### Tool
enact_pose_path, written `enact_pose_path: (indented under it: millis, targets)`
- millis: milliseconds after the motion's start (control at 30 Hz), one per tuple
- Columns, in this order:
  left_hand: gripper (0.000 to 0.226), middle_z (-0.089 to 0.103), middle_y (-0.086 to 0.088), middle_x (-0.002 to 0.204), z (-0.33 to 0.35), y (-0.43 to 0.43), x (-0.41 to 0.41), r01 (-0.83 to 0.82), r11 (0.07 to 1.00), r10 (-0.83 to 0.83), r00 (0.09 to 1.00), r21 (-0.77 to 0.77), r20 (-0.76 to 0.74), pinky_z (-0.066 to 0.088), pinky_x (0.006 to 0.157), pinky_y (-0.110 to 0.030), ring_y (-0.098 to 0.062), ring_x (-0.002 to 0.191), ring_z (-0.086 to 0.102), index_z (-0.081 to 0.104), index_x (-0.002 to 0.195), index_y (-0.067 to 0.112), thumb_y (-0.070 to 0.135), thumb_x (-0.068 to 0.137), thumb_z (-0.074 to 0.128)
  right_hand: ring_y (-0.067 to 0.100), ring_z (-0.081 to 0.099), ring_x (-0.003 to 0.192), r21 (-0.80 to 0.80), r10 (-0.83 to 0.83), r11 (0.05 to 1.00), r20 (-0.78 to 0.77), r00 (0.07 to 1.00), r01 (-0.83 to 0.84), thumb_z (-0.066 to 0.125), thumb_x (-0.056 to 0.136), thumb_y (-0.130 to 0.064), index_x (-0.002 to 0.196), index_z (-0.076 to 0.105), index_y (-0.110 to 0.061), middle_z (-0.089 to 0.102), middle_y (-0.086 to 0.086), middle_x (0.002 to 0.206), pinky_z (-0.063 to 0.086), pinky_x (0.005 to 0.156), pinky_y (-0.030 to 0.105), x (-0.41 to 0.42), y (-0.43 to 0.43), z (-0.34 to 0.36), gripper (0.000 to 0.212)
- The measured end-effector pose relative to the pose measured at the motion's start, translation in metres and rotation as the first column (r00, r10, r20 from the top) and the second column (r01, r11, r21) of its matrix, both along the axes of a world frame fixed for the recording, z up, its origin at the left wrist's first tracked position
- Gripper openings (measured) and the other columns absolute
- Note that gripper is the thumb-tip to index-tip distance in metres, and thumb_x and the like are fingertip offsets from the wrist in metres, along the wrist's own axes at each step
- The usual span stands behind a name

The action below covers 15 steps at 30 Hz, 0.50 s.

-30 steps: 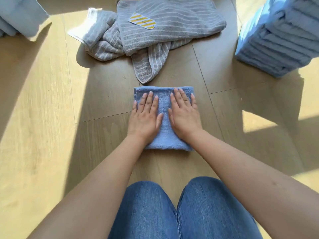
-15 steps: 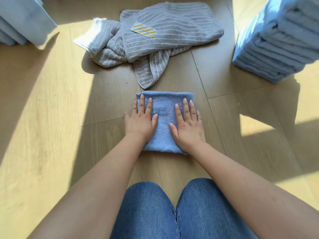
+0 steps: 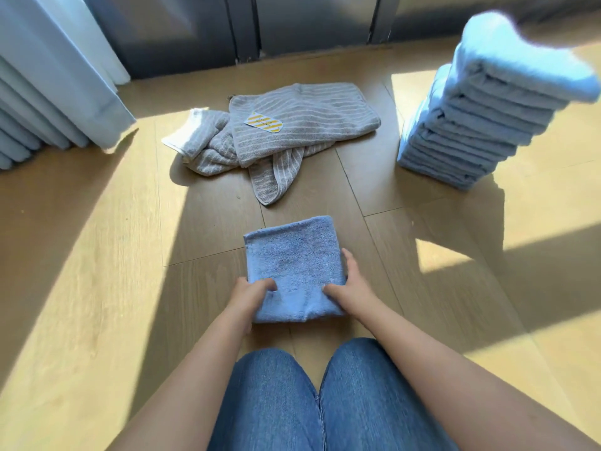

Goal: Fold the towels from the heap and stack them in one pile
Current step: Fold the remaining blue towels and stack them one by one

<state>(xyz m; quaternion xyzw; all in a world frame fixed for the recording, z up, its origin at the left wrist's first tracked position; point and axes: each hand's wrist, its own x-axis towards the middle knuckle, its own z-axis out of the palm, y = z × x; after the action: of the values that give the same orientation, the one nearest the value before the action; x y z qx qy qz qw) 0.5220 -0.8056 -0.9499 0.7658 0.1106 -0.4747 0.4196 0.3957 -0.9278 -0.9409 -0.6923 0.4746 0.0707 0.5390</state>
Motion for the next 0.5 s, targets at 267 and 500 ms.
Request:
enact_pose_path:
  millis: [267, 500]
  targets:
    - [0.076, 0.051, -0.004, 0.118, 0.059, -0.013, -0.001, 0.16, 0.959, -0.131, 0.982, -0.233, 0.136, 0.048, 0.077, -0.035, -0.026, 0.099, 0.056, 0.025, 0.139, 0.028, -0.006, 0.077, 0.054, 0.013, 0.044, 0.112, -0.036, -0.107, 0.993, 0.162, 0.981, 0.114, 0.044, 0.091, -0.006, 0.142, 0.026, -0.024, 0.04, 0.001, 0.142, 0.029, 0.082, 0.014, -0.01, -0.005, 0.047, 0.057]
    - [0.039, 0.049, -0.001, 0.117, 0.151, -0.095, -0.002, 0.397, 0.826, -0.115, 0.814, -0.4, 0.569, 0.047, 0.083, -0.034, -0.013, 0.098, 0.046, 0.053, 0.115, 0.022, -0.006, 0.09, 0.046, 0.013, 0.042, 0.124, -0.298, -0.087, 0.933, 0.366, 0.927, 0.205, 0.052, 0.088, -0.01, 0.14, 0.034, -0.022, 0.043, 0.0, 0.14, 0.03, 0.098, 0.018, -0.014, -0.079, 0.142, 0.056]
